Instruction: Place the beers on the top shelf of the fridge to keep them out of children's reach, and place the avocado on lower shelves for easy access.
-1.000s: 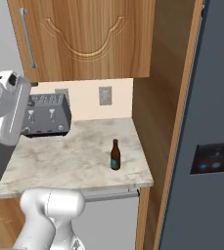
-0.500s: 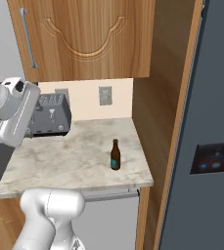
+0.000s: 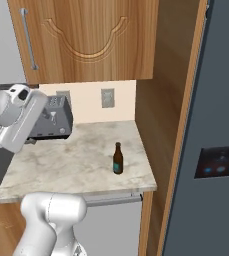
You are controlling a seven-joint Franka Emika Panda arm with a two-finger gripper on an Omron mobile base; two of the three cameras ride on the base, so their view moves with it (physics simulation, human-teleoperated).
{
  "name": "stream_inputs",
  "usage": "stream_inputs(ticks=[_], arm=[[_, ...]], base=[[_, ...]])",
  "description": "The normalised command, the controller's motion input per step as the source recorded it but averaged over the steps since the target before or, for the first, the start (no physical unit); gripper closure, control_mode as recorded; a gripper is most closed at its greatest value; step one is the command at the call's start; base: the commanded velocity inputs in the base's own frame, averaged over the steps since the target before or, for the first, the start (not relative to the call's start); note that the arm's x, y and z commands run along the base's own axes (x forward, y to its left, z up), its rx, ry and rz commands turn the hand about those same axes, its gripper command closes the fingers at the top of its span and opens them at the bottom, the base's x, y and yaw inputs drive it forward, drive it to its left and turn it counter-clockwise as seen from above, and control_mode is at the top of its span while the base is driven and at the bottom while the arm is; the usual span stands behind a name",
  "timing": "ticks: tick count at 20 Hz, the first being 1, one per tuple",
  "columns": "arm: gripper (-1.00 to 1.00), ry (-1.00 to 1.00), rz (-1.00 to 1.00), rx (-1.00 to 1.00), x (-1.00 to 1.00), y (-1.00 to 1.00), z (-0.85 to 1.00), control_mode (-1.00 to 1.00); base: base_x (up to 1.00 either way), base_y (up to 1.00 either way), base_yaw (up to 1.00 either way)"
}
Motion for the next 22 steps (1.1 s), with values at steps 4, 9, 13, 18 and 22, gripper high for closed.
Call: stream_inputs(ticks=[4,9,13,18,22], arm=[[-1.0,-0.02,-0.29,0.1,0.0,-0.03,0.0,-1.0],[-1.0,-0.08,-0.43,0.17,0.0,0.0,-0.14,-1.0],[-1.0,-0.14,-0.48,0.26,0.0,-0.01,-0.18,-1.0],[-1.0,-0.13,-0.48,0.28,0.0,-0.1,-0.06,-1.0],[-1.0,-0.16,-0.46,0.29,0.0,-0.19,-0.04,-1.0]], base=[[0.0,0.0,0.0],[0.0,0.0,0.0],[0.0,0.0,0.0],[0.0,0.0,0.0],[0.0,0.0,0.0]])
